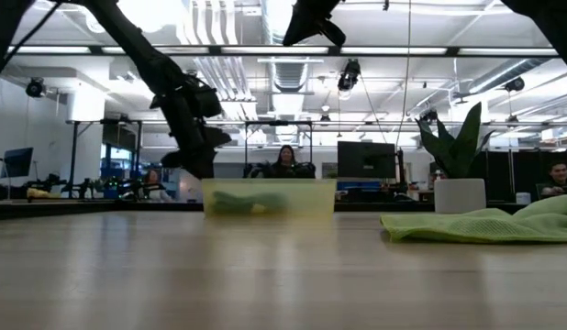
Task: Fold microfiber towels
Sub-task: Adjust the yellow bin
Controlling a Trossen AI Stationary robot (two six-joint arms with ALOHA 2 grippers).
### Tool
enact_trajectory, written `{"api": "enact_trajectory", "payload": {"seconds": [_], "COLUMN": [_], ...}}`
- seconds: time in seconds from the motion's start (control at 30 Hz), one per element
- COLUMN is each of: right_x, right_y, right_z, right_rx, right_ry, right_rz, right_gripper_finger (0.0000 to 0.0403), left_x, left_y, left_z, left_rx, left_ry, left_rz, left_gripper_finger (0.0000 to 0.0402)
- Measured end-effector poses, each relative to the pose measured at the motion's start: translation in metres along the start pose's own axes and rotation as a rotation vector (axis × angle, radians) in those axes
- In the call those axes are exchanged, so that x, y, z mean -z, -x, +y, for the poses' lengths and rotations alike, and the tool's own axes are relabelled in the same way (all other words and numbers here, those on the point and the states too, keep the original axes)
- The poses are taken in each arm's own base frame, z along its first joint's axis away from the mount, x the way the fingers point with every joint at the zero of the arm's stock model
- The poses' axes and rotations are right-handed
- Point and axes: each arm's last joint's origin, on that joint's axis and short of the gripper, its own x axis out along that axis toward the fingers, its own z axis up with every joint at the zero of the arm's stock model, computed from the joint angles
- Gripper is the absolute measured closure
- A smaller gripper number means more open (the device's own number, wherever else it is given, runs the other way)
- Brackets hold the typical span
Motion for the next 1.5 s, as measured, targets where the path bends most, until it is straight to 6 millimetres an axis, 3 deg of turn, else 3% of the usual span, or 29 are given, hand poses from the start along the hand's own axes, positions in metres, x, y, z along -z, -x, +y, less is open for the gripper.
{"api": "enact_trajectory", "payload": {"seconds": [0.23,0.43,0.57,0.77,1.0,1.2,1.33,1.5], "right_x": [0.005,0.015,0.026,0.035,0.036,0.039,0.038,0.036], "right_y": [0.002,0.007,0.009,0.012,0.012,0.022,0.038,0.06], "right_z": [0.005,-0.001,-0.012,-0.021,-0.02,-0.019,-0.02,-0.022], "right_rx": [-0.001,0.056,0.129,0.192,0.135,0.121,0.105,0.095], "right_ry": [0.01,-0.001,-0.053,-0.117,-0.029,0.071,0.117,0.1], "right_rz": [0.026,0.132,0.272,0.379,0.413,0.449,0.436,0.393], "right_gripper_finger": [0.0394,0.0394,0.0394,0.0394,0.0394,0.0394,0.0394,0.0394], "left_x": [-0.001,0.0,0.013,0.024,0.032,0.032,0.03,0.03], "left_y": [0.007,0.062,0.092,0.101,0.064,0.043,0.019,-0.014], "left_z": [-0.006,-0.007,-0.032,-0.083,-0.127,-0.168,-0.173,-0.18], "left_rx": [0.028,0.002,0.171,0.327,0.391,0.364,0.217,0.176], "left_ry": [-0.019,0.0,0.03,-0.081,0.007,-0.02,0.026,0.178], "left_rz": [0.085,-0.005,-0.031,-0.057,0.042,-0.001,-0.002,0.096], "left_gripper_finger": [0.0402,0.0402,0.0402,0.0402,0.0402,0.0402,0.0402,0.0402]}}
